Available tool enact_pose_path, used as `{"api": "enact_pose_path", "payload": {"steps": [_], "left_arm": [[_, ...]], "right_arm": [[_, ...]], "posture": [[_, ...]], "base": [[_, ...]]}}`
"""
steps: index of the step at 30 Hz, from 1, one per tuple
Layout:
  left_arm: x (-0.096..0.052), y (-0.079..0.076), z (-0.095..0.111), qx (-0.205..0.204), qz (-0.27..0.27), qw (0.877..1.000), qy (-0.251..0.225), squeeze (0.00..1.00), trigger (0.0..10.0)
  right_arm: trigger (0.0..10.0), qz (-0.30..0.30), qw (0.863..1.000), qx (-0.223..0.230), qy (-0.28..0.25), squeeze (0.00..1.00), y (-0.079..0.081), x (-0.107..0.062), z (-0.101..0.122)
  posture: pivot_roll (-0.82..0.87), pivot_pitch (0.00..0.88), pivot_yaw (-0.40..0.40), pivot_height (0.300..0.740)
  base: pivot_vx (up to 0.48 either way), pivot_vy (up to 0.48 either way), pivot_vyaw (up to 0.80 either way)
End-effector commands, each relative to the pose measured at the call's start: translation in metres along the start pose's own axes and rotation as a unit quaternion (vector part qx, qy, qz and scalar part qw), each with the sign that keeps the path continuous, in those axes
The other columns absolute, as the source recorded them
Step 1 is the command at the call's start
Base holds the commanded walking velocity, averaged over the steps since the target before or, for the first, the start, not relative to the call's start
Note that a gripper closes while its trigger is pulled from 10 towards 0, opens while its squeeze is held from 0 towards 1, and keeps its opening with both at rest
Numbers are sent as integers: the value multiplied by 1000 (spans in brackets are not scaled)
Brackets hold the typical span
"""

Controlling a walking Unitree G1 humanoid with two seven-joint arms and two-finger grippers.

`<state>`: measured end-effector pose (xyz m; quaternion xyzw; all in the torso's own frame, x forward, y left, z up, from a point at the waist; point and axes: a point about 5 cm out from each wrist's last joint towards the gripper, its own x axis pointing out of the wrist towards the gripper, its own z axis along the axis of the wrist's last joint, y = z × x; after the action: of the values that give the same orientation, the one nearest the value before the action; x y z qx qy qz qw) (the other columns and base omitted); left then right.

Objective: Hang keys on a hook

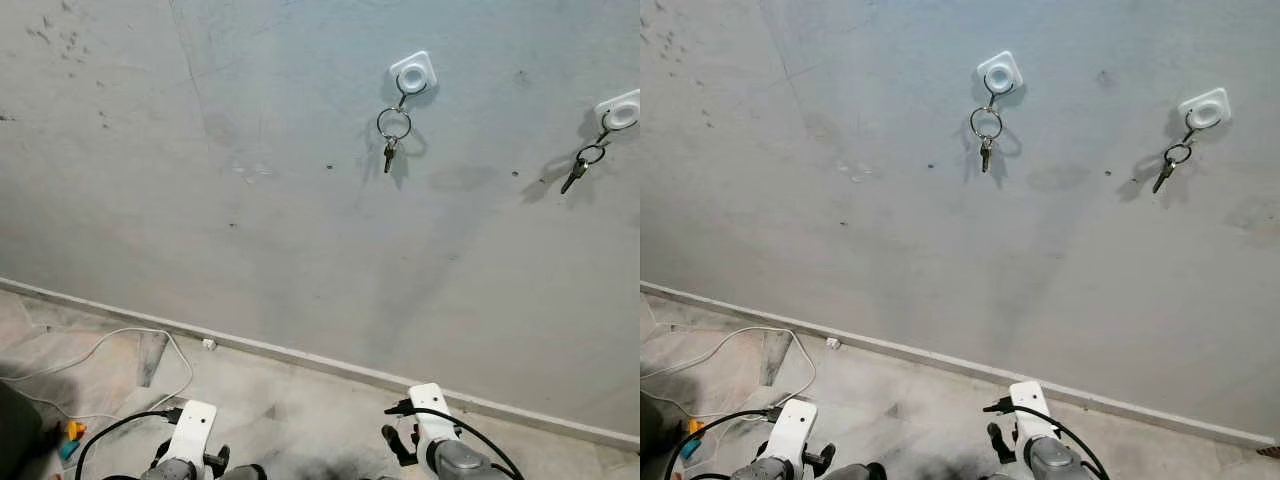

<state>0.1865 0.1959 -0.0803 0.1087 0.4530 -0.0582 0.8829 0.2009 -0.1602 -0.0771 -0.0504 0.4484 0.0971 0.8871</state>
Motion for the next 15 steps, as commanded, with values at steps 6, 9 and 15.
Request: {"api": "enact_pose_path", "payload": {"steps": [6,9,15], "left_arm": [[-3,-1,-17,-1,-5,1000,29,0,10000],[-3,-1,-18,1,-5,999,32,0,10000],[-4,-2,-21,1,-1,999,37,0,10000]], "right_arm": [[10000,14,999,-21,21,0,0,-2,-10],[10000,16,999,-21,24,0,1,-2,-12],[10000,23,999,-32,29,0,2,-2,-14]], "posture": [[34,121,-16,740],[33,123,-16,740],[35,127,-20,740]], "base": [[0,0,800],[0,0,800],[0,0,800]]}}
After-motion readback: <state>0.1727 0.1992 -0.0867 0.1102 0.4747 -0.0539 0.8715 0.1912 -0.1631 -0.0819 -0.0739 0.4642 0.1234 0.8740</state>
